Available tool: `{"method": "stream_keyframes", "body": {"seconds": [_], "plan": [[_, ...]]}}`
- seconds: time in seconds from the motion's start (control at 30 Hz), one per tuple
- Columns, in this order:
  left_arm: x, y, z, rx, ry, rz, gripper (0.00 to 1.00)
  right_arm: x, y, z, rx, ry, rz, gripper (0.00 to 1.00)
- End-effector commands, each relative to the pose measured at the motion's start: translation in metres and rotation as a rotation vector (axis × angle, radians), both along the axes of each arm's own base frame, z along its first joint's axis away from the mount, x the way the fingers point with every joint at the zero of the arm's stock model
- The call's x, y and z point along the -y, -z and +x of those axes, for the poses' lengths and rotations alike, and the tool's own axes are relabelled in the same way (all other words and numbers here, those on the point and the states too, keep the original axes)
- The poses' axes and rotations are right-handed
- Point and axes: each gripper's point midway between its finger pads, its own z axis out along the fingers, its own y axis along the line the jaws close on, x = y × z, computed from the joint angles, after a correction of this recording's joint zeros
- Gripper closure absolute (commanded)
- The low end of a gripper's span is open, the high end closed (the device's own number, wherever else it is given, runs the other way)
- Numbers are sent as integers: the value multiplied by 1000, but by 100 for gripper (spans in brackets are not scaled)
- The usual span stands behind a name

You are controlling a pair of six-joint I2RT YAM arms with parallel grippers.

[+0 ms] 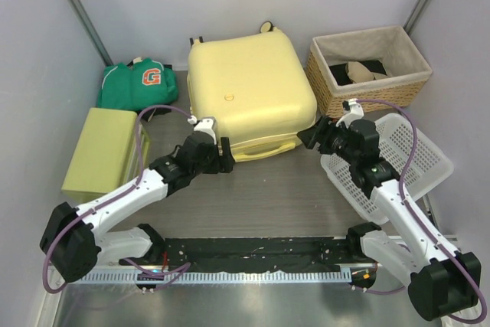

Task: Open, take out, and arrange the luggage
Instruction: Unzip the luggage at the center of the board.

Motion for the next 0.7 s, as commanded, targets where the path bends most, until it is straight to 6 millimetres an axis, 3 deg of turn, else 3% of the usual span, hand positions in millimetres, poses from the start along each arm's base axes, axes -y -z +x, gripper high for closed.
{"method": "stream_keyframes", "body": {"seconds": [0.0, 0.37, 0.47, 0.57, 0.67], "plan": [[11, -12, 14, 62, -37, -89, 31, -2, -11, 2, 37, 0, 29, 28], [19, 2, 22, 55, -53, -114, 53, -24, -4, -10, 57, -66, 96, 28], [21, 7, 22, 48, -43, -111, 66, -34, 0, -15, 61, -89, 115, 29], [26, 11, 20, 32, -22, -119, 93, -45, 1, -18, 65, -113, 146, 29], [32, 11, 16, 30, 19, -144, 100, -57, 0, -21, 72, -141, 169, 29]]}}
